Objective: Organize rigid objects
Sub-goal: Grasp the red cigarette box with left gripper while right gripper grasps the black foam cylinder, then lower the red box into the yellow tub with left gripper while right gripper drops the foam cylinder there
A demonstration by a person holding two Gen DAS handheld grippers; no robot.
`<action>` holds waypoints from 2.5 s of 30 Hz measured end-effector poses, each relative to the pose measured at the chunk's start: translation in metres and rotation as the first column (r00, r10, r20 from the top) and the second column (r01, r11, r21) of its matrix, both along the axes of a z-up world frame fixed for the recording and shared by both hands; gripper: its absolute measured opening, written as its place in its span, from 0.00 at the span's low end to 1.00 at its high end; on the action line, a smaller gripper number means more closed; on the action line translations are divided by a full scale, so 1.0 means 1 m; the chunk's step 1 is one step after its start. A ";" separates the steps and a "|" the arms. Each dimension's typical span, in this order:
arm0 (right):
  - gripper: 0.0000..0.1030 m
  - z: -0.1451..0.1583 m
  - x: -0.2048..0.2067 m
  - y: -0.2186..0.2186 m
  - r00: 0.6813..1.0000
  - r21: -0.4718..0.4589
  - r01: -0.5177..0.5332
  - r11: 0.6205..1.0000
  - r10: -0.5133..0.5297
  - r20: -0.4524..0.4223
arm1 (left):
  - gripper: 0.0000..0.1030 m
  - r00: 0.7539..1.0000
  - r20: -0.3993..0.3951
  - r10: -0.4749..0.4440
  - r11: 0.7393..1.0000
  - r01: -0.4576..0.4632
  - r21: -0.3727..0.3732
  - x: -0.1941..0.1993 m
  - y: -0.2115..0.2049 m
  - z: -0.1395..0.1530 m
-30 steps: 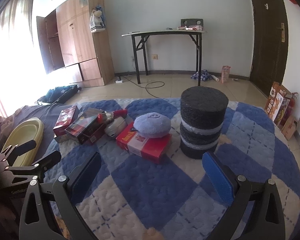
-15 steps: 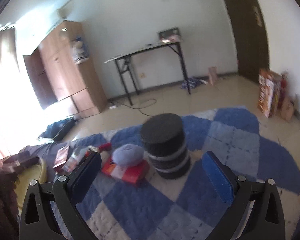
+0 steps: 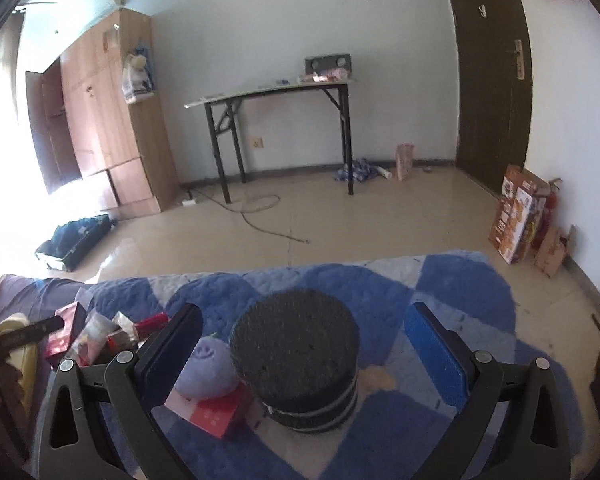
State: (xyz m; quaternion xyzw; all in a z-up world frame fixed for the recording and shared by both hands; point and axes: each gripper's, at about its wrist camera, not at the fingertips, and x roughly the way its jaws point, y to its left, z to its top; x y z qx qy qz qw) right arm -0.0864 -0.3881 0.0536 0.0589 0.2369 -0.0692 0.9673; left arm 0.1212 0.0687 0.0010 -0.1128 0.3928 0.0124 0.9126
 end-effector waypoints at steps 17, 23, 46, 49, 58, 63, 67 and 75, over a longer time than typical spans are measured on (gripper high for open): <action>0.76 -0.024 0.025 -0.001 1.000 -0.048 -0.021 0.999 0.020 -0.018 | 0.63 1.000 -0.008 -0.030 0.999 0.030 0.033 0.010 -0.012 -0.020; 0.66 -0.022 0.025 -0.001 1.000 -0.054 -0.019 0.998 0.018 -0.014 | 0.60 0.999 0.026 -0.035 0.999 0.035 -0.004 0.002 0.001 -0.007; 0.65 -0.033 -0.013 0.360 0.425 -0.253 -0.888 0.384 0.896 -0.132 | 0.60 0.930 0.002 0.366 0.930 -0.366 0.021 -0.125 0.241 0.031; 0.65 -0.059 0.001 0.396 0.388 -0.249 -0.910 0.332 0.893 -0.227 | 0.60 0.925 -0.052 0.376 0.926 -0.377 -0.025 -0.120 0.253 0.011; 0.65 -0.097 0.034 0.467 0.361 -0.280 -0.923 0.265 0.848 -0.388 | 0.60 0.905 -0.193 0.378 0.918 -0.394 -0.051 -0.103 0.259 -0.034; 0.66 -0.099 0.033 0.469 0.357 -0.268 -0.926 0.265 0.847 -0.395 | 0.60 0.882 -0.218 0.417 0.903 -0.429 -0.009 -0.092 0.257 -0.044; 0.70 -0.108 0.025 0.481 0.362 -0.291 -0.923 0.253 0.828 -0.427 | 0.76 0.883 -0.214 0.417 0.903 -0.429 -0.011 -0.093 0.255 -0.043; 1.00 -0.083 0.014 0.468 0.403 -0.312 -0.898 0.311 0.864 -0.301 | 0.96 0.893 -0.046 0.447 0.894 -0.448 -0.020 -0.126 0.257 0.006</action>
